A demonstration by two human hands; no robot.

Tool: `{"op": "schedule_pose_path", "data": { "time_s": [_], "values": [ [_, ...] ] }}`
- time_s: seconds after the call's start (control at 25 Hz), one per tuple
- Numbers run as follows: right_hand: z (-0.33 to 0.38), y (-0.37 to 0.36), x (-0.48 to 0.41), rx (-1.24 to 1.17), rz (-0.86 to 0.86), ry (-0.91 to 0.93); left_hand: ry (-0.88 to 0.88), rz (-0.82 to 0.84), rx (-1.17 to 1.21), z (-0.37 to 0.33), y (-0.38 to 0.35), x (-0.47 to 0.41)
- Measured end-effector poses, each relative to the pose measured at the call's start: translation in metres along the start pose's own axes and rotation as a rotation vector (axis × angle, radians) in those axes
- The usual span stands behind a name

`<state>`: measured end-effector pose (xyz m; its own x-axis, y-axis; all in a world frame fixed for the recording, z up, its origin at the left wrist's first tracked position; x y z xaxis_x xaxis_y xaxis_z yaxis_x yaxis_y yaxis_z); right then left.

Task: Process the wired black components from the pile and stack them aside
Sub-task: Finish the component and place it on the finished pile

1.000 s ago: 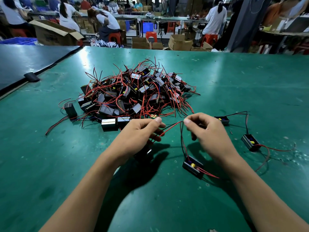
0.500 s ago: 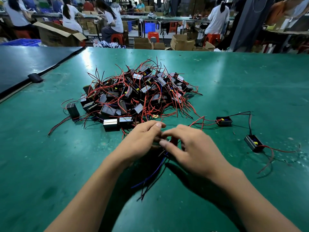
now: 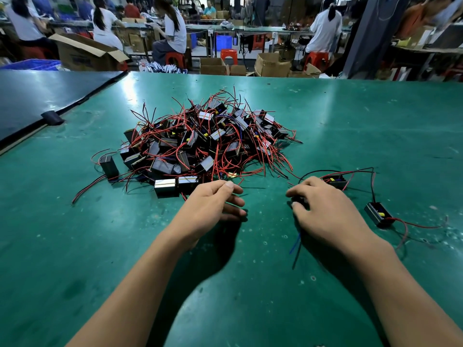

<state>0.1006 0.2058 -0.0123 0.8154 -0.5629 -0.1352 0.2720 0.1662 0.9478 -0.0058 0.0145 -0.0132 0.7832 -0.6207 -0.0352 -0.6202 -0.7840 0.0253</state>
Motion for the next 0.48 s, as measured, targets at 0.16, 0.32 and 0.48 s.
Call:
{"op": "schedule_pose_path", "data": {
  "time_s": [0.16, 0.32, 0.48],
  "values": [
    [-0.017, -0.002, -0.009, 0.088, -0.049, -0.101, -0.005, 0.011, -0.032, 0.002, 0.0, -0.001],
    [-0.004, -0.007, -0.003, 0.008, -0.223, -0.105, -0.033, 0.003, -0.104, 0.006, -0.002, -0.001],
    [0.026, -0.031, 0.008, -0.048, -0.122, 0.05, -0.057, 0.004, -0.157, 0.015, -0.004, -0.004]
  ]
}}
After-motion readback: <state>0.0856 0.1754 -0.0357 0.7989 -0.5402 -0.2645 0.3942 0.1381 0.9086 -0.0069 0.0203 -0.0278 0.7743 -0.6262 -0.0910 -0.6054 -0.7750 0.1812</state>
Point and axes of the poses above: each hand's wrist, its own x-axis away from the middle knuckle, its own y-axis out of the back of the hand, z = x × y, the point moved 2 cm from there along -x, towards the middle knuckle, and after that the axes turned 10 degrees about -y, right-handed, at the moved point
